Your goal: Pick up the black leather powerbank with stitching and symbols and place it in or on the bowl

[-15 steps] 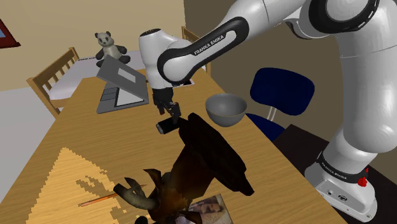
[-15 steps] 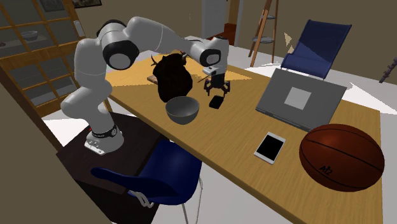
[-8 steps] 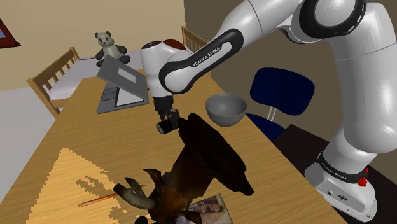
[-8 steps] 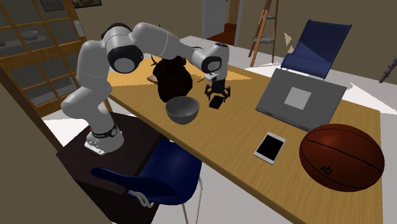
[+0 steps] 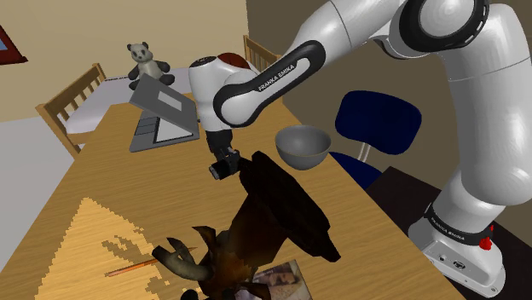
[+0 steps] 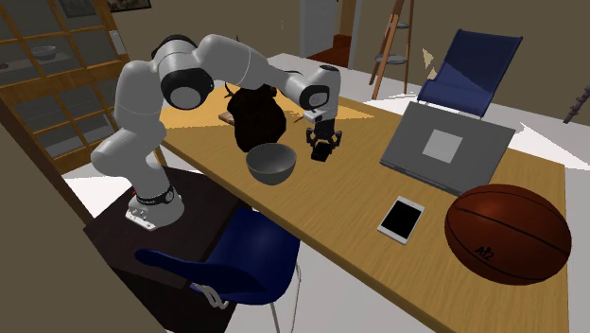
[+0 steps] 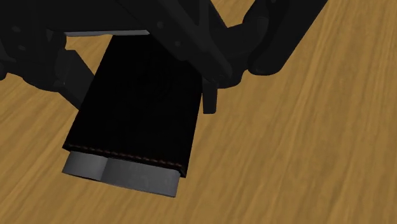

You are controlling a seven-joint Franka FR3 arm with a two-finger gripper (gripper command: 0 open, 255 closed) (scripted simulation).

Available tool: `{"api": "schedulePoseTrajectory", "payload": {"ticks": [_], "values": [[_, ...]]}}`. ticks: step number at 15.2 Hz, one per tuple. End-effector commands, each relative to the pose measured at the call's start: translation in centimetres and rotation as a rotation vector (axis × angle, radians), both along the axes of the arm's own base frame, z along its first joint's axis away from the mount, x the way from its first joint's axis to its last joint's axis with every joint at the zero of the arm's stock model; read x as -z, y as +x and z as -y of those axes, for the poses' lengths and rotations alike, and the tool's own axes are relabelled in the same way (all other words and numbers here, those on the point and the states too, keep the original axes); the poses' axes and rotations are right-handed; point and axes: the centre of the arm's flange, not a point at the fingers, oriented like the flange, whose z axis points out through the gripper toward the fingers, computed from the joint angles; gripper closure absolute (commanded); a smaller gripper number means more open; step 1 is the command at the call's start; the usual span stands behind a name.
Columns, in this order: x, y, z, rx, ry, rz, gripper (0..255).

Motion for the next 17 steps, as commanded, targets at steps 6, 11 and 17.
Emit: {"api": "schedulePoseTrajectory", "payload": {"ticks": [6,11,17], "values": [[0.0,0.0,0.0,0.000,0.000,0.000,255],[-1.0,0.0,0.0,0.000,0.000,0.000,255],[-4.2,0.0,0.0,0.000,0.000,0.000,255]]}}
